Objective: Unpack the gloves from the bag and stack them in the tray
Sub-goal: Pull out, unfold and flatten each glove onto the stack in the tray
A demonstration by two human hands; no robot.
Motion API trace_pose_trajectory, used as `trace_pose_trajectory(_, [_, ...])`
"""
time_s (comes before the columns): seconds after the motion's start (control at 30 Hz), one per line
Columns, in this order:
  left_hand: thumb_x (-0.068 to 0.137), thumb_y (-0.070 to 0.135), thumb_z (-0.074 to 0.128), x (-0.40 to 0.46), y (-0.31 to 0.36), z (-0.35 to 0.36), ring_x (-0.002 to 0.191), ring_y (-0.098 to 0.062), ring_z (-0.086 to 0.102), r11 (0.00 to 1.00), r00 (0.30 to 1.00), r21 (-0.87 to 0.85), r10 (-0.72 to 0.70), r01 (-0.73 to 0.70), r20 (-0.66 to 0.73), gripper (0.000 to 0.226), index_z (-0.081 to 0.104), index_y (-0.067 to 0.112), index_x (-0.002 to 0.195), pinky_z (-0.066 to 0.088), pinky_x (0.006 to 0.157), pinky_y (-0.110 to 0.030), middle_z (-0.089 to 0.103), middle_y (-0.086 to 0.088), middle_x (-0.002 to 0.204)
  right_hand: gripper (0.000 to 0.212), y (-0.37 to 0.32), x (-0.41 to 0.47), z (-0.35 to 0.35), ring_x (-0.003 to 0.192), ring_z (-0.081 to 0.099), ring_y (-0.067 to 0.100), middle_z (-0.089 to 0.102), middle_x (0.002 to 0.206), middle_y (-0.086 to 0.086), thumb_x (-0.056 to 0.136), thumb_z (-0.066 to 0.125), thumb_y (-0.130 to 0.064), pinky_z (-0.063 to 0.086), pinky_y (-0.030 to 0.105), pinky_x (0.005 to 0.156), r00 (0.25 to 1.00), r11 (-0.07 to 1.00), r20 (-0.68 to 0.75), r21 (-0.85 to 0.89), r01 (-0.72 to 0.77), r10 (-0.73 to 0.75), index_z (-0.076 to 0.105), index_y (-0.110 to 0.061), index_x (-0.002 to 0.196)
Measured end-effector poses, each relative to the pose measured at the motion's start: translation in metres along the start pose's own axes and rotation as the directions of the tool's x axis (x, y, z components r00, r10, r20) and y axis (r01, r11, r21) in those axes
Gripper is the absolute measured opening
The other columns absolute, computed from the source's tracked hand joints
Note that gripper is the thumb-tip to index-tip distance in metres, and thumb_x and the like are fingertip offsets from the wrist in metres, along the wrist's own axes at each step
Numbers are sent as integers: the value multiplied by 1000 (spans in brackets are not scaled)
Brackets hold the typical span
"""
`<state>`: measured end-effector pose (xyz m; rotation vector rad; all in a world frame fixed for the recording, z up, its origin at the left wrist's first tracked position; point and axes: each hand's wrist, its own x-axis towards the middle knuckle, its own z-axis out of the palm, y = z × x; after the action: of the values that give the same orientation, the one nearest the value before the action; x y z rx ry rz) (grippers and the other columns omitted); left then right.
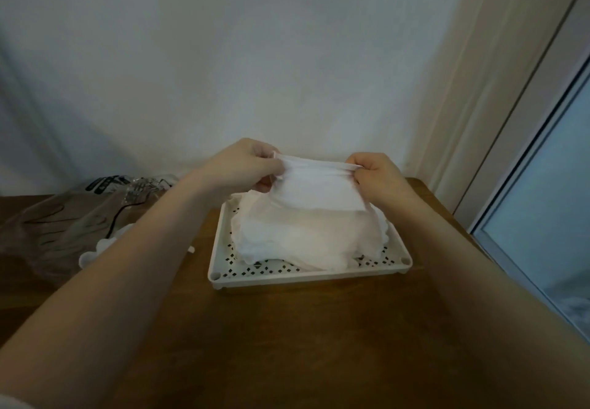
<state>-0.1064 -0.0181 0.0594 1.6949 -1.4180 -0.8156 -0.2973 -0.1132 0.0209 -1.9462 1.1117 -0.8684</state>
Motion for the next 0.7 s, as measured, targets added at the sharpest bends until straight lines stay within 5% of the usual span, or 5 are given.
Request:
trace_pose_trajectory(0.13, [97,21,46,22,0,5,70,-14,57,999,998,-2,-45,45,-50,24,60,7,83,50,67,-19,59,-5,78,33,11,23,-6,65,49,13,55,68,-3,84,37,3,36,25,57,1000,999,22,-54,-5,6,56,-17,67])
trace_pose_trajectory(0.23, [99,27,42,43,-1,7,85,-17,59,997,988,-57,-57,50,-143,24,61,12,96,50,76,-22,61,-4,92,24,15,42,-18,81,52,18,61,91,4,94,38,-5,36,24,61,995,955,2,-279,101,-104,61,-12,95])
trace_pose_trajectory(0.4, [100,27,37,58,-3,7,78,-8,53,956,914,167,281,-240,-291,30,60,10,94,42,73,-21,60,1,86,33,4,52,-36,102,49,26,57,115,12,96,37,-9,32,27,76,919,826,-179,-520,216,-352,54,-16,123])
trace_pose_trajectory(0.57, [97,22,46,52,-49,5,72,-20,57,872,903,360,404,-332,-146,11,55,18,94,43,63,-20,59,13,80,42,33,17,-15,115,40,26,56,123,2,92,40,-4,19,27,84,917,751,117,-538,382,-383,56,-21,127])
trace_pose_trajectory(0.7, [95,16,47,41,-72,7,83,-15,57,794,922,508,386,-333,2,10,55,22,93,42,70,-14,59,10,86,44,41,-2,2,137,21,11,34,148,-9,100,33,-13,10,28,108,924,763,370,-567,311,-101,37,-25,143])
